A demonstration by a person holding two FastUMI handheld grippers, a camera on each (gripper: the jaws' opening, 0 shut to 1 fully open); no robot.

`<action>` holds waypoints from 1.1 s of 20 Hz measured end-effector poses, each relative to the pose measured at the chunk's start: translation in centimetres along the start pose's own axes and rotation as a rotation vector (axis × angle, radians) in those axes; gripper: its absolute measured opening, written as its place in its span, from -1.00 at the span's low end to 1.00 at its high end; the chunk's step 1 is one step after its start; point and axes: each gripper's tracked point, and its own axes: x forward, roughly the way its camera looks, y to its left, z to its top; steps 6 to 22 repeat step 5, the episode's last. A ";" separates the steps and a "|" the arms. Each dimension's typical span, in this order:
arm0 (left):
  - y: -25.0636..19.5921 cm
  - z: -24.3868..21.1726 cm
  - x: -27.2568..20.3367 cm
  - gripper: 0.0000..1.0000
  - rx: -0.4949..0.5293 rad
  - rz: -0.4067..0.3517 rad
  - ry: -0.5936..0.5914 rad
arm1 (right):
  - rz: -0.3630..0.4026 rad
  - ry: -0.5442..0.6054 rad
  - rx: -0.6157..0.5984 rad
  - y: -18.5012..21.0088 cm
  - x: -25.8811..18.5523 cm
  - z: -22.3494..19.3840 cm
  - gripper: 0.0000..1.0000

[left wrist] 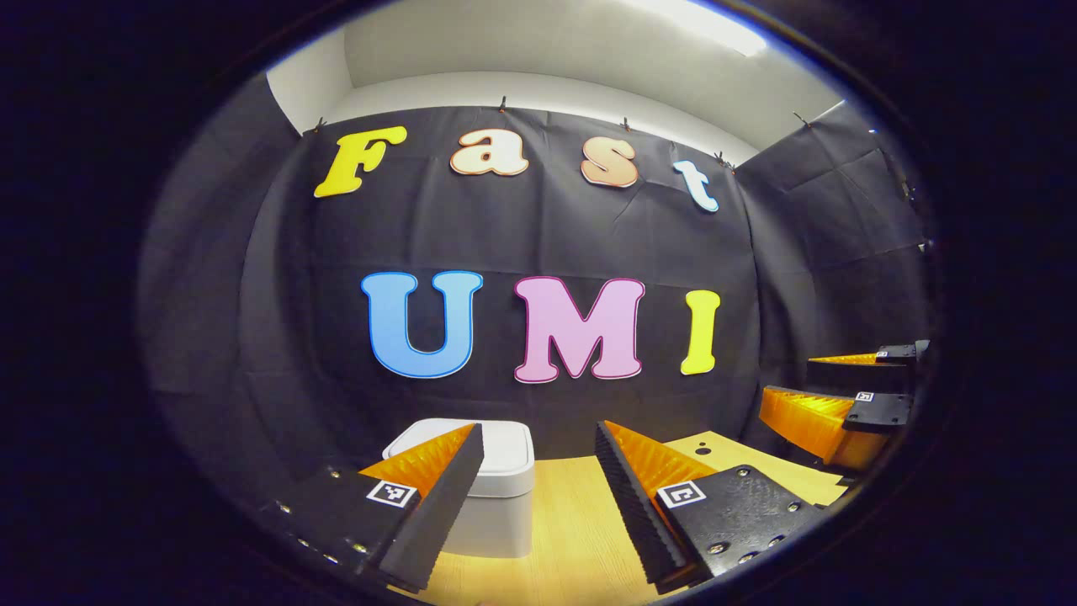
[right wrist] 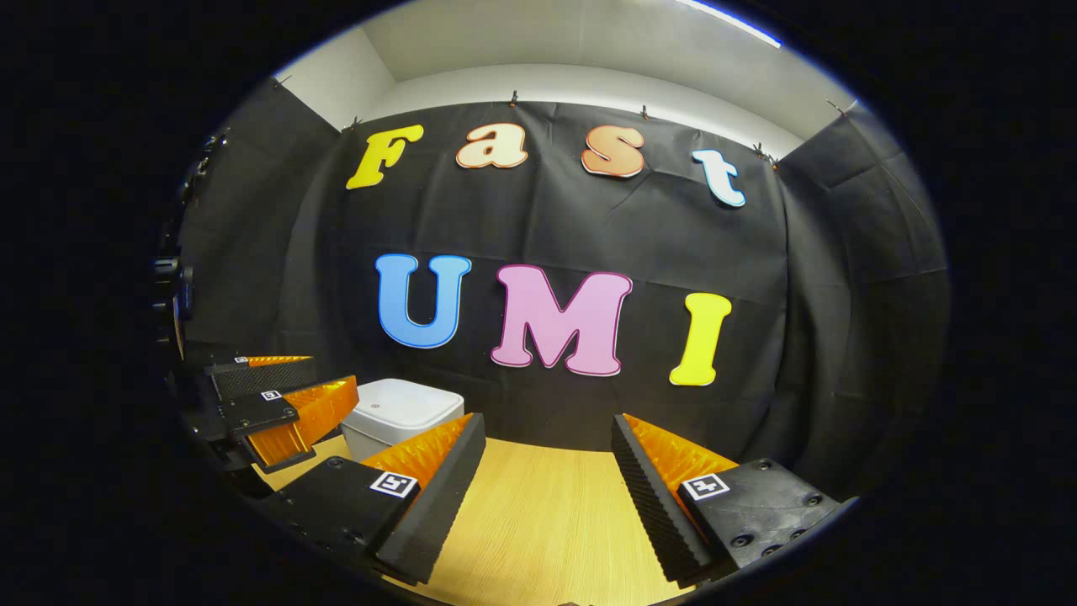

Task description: Press the lid of the desktop garbage bin to open it, pick up the crumpled paper on the desktop and throw it into the bin, then pick up the pop can on the desktop and drop it into the bin, and finally close the garbage bin lid.

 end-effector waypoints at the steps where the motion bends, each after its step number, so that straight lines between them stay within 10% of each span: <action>1: 0.0 0.5 0.0 0.77 -0.007 0.004 -0.006 | -0.011 0.003 0.004 -0.3 -0.1 0.0 0.96; 22: -0.5 1.2 -0.4 0.77 0.019 -0.020 -0.027 | -0.048 -0.004 0.006 -1.1 -0.4 0.2 0.96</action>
